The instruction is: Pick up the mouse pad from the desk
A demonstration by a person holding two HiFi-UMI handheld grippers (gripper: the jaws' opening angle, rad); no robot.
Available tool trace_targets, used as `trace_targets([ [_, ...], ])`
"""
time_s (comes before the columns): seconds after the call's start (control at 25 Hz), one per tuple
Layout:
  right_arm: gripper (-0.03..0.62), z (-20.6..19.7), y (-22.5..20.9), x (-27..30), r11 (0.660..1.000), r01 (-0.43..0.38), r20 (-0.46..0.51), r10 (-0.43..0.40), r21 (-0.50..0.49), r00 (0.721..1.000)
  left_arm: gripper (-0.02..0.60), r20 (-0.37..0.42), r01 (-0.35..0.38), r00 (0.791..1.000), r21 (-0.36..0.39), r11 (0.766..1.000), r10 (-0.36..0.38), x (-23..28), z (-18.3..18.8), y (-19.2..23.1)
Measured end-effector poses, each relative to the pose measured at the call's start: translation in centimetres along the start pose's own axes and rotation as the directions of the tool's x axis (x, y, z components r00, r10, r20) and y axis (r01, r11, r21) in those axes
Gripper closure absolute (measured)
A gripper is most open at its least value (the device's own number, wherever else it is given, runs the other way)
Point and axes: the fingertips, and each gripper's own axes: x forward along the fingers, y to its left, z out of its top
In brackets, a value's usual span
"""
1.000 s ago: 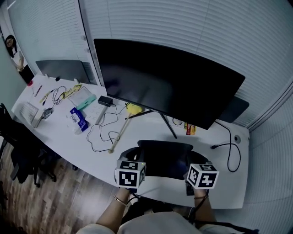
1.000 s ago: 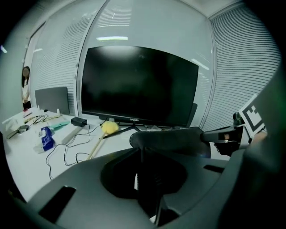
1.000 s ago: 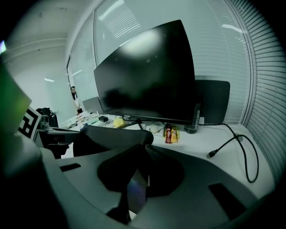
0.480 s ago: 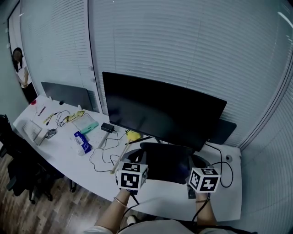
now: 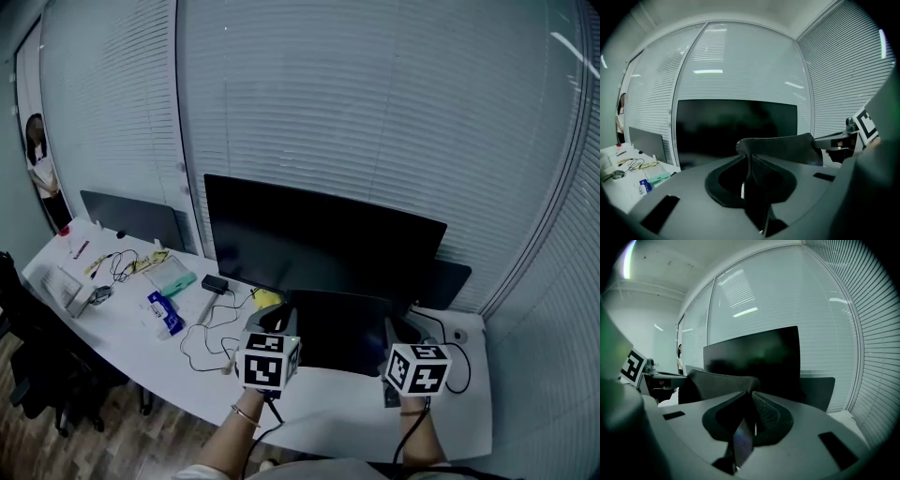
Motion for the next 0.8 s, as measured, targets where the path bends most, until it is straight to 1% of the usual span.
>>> trace_targets([
  [0.32,0.542,0.2,-0.4,-1.0,1.000,0.028,0.003,-0.028,-0.001,1.000,0.530,-0.008,0.024,1.000,0.002,1.000,-0.024,-0.1,0.0,-0.9],
  [0.8,0.542,-0.5,-0.9,-0.9,1.000,0.024,0.001,-0.024,-0.002,1.000,0.529,-0.019,0.024,1.000,0.008,1.000,-0.023,0.6,-0.8,-1.2],
])
